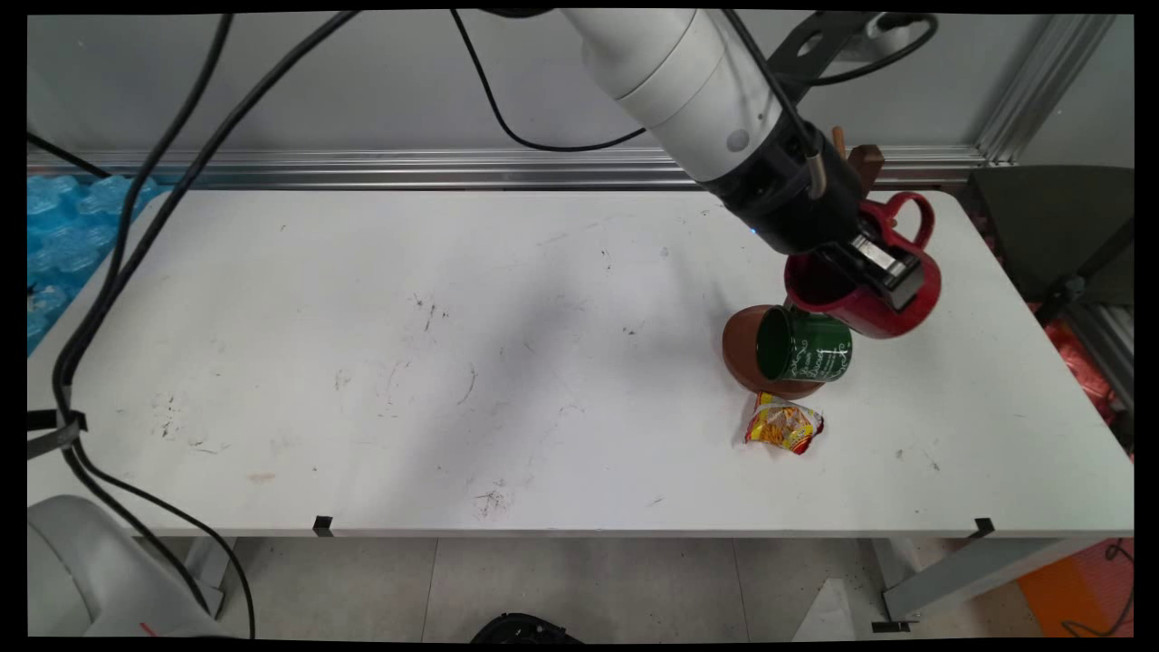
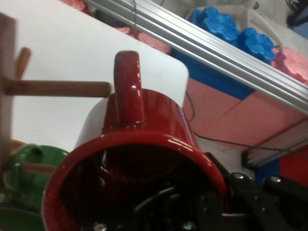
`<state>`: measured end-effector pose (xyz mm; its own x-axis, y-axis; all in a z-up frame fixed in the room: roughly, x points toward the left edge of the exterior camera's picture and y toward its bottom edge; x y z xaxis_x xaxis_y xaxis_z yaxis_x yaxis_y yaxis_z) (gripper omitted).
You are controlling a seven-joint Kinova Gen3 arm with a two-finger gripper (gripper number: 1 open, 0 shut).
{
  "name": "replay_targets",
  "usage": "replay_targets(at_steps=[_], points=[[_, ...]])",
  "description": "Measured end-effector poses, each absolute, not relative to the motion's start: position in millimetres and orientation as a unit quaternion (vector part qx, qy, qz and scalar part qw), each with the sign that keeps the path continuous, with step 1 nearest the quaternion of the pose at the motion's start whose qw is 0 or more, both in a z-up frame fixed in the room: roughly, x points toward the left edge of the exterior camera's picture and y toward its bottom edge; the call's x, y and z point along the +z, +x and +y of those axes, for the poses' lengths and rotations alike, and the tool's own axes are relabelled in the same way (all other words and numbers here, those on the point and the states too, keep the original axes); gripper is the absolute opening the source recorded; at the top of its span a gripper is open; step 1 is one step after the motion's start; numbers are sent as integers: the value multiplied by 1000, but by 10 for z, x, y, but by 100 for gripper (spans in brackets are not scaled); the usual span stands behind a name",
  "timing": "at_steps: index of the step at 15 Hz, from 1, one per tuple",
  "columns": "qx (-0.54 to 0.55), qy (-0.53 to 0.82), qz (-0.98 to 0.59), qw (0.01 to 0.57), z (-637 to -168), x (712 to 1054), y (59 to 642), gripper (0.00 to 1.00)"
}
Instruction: Place the picked object on the table
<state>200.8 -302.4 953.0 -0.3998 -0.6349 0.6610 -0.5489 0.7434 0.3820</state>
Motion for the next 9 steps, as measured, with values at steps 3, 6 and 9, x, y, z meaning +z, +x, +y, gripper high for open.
replay_targets(at_steps=[3,6,9], points=[[-58,349,-836,419,-2923,9587,1989,0],[-62,344,-838,418,-2841,9635,1991,0],[-59,338,-846,407,-2769,9681,2048,0]])
